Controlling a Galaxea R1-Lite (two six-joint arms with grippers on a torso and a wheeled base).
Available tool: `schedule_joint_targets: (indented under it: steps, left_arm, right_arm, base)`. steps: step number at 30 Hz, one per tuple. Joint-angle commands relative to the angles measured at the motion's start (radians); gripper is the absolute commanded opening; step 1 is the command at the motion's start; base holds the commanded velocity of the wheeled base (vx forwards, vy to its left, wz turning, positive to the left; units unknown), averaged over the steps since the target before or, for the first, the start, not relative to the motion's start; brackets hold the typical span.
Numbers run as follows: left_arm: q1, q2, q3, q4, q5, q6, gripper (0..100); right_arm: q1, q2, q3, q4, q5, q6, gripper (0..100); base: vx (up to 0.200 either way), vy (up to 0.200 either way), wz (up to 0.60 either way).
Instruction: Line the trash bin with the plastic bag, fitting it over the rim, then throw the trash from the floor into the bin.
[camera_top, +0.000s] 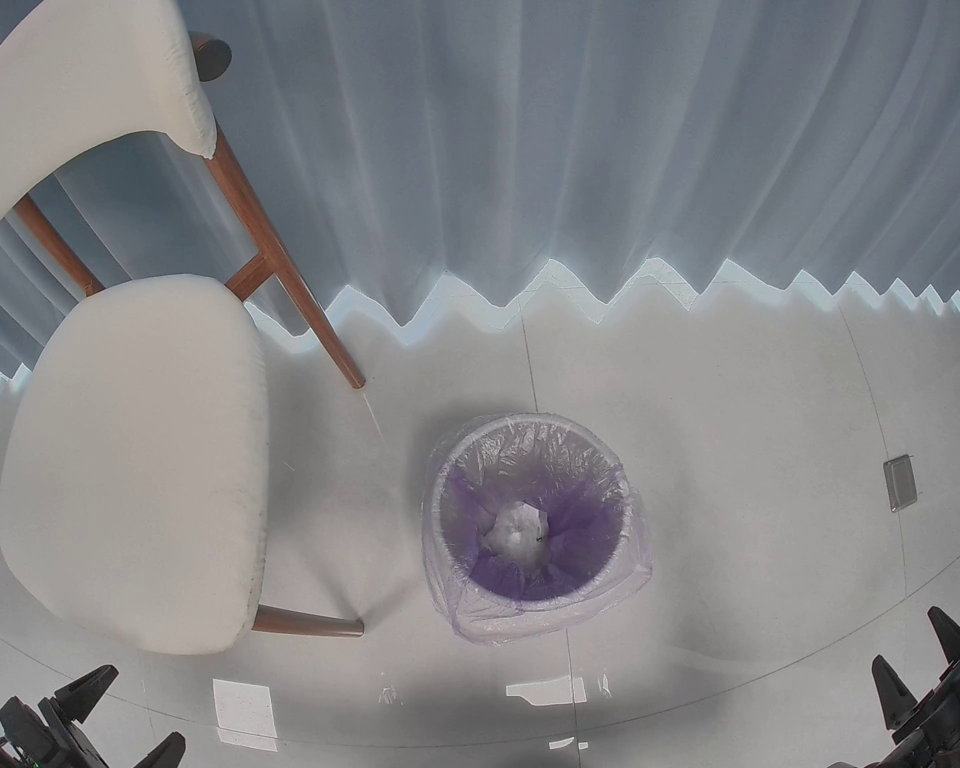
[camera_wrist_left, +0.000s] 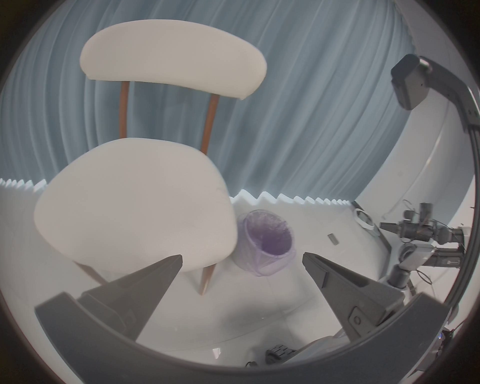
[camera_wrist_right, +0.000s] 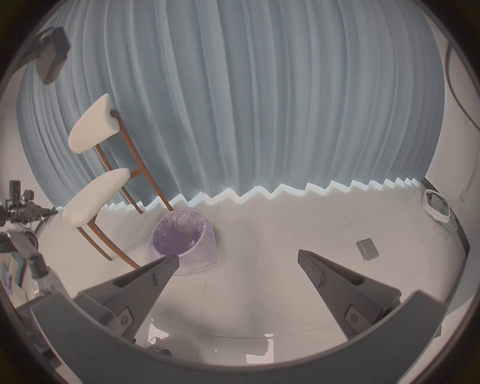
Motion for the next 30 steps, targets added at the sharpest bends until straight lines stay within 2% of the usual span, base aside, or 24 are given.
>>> schedule_joint_targets:
  steps: [1, 7, 11, 13, 15, 16, 18, 21, 26, 28, 29, 30]
  left_arm:
    - [-0.007, -0.067, 0.018, 0.046, 0.055, 0.011, 100]
    - [-0.007, -0.067, 0.018, 0.052, 0.075, 0.092, 100]
    - [-0.005, -0.066, 0.018, 0.053, 0.287, 0.109, 100]
    - [-0.001, -0.064, 0.018, 0.053, 0.359, 0.115, 100]
    - [0.009, -0.062, 0.018, 0.055, 0.384, 0.127, 100]
    - [0.013, -0.062, 0.018, 0.060, 0.408, 0.183, 100]
    - [0.019, -0.061, 0.018, 0.069, 0.417, 0.196, 100]
    - [0.053, -0.061, 0.016, 0.080, 0.436, 0.195, 100]
    - [0.091, -0.062, 0.013, 0.081, 0.468, 0.189, 100]
    - [0.090, -0.062, 0.018, 0.078, 0.414, 0.196, 100]
    - [0.090, -0.062, 0.018, 0.078, 0.414, 0.196, 100]
    - [0.068, -0.061, 0.018, 0.078, 0.367, 0.198, 100]
  right_arm:
    - [0.003, -0.156, 0.013, 0.034, 0.000, -0.025, 100]
    - [0.003, -0.156, 0.016, 0.028, -0.017, -0.017, 100]
    - [0.003, -0.156, 0.014, 0.033, -0.023, -0.014, 100]
    - [0.002, -0.154, 0.011, 0.034, -0.041, 0.016, 100]
    - [0.002, -0.150, 0.011, 0.036, -0.049, 0.027, 100]
    - [0.002, -0.153, 0.011, 0.036, -0.049, 0.015, 100]
    - [0.002, -0.156, 0.014, 0.031, -0.044, -0.002, 100]
    - [0.003, -0.154, 0.014, 0.031, 0.002, -0.048, 100]
    - [0.003, -0.156, 0.014, 0.033, 0.005, -0.028, 100]
    - [0.003, -0.156, 0.014, 0.033, 0.005, -0.028, 100]
    - [0.003, -0.156, 0.014, 0.033, 0.005, -0.028, 100]
    - [0.002, -0.156, 0.014, 0.031, 0.005, -0.026, 100]
  base:
    - [0.000, 0.000, 0.00]
    - [0.000, 0.000, 0.00]
    - [0.000, 0.000, 0.00]
    - [0.000, 0.000, 0.00]
    - [0.000, 0.000, 0.00]
    - [0.000, 0.000, 0.00]
    - [0.000, 0.000, 0.00]
    - [0.000, 0.000, 0.00]
    - [0.000, 0.000, 0.00]
    - [0.000, 0.000, 0.00]
    - [0.000, 0.000, 0.00]
    - [0.000, 0.000, 0.00]
